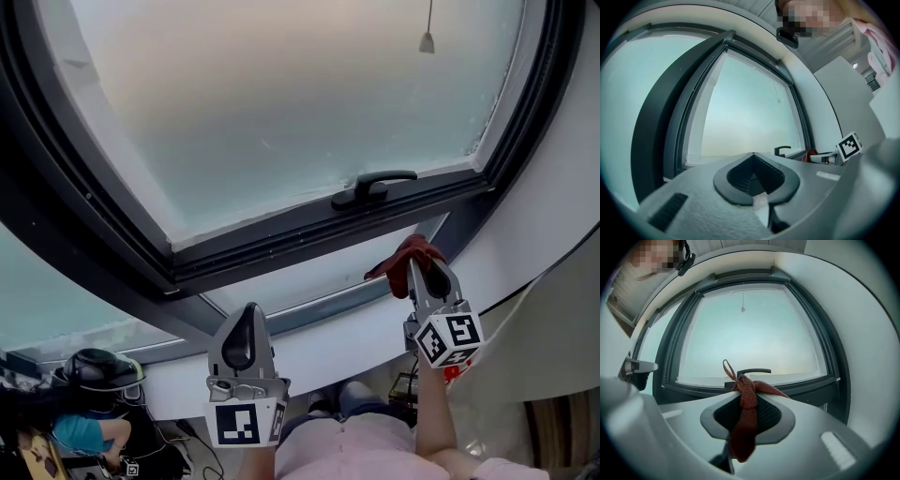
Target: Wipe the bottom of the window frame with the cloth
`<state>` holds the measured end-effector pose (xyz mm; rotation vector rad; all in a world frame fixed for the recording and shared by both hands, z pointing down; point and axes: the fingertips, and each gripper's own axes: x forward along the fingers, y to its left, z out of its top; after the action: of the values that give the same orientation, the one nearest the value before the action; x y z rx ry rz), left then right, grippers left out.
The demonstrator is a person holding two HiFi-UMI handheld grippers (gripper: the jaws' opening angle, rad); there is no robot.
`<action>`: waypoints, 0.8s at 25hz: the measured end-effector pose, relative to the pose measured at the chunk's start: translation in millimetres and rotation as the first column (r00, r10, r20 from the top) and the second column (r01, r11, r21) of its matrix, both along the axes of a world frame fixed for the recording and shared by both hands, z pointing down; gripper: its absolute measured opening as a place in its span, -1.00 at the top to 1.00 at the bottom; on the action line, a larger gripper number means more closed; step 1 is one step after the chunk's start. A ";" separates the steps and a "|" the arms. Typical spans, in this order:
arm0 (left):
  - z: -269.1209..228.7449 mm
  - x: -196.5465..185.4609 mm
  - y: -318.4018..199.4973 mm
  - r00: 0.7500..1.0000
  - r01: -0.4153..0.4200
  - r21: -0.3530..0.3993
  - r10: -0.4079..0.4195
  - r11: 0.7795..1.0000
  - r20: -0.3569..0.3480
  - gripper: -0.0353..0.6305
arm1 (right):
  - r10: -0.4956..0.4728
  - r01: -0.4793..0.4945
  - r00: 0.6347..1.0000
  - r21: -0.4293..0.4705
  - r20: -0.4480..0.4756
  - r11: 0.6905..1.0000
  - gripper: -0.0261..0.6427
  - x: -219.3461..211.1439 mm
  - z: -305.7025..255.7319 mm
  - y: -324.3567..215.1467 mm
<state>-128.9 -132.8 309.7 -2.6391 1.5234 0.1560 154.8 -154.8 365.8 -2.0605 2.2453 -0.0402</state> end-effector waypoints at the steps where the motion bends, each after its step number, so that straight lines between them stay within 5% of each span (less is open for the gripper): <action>1: 1.4 -0.1 -2.2 1.000 -0.001 -0.005 0.001 1.000 -0.004 0.91 | 0.001 -0.001 1.000 0.001 0.002 1.000 0.69 -0.2 0.3 1.3; 12: -6.3 65.2 -18.0 0.998 -0.048 0.004 0.048 0.999 -0.040 0.91 | -0.058 0.058 0.998 0.040 -0.002 0.998 0.69 22.9 -23.6 -3.1; 20: -12.9 119.2 -12.3 0.998 -0.060 0.012 0.061 0.998 -0.026 0.91 | -0.095 0.096 0.995 0.173 -0.012 0.980 0.69 60.6 -80.0 -20.8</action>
<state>-9.7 -145.1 296.9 -2.6861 1.4467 0.2046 215.3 -175.6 285.8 -1.8662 2.2594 0.1475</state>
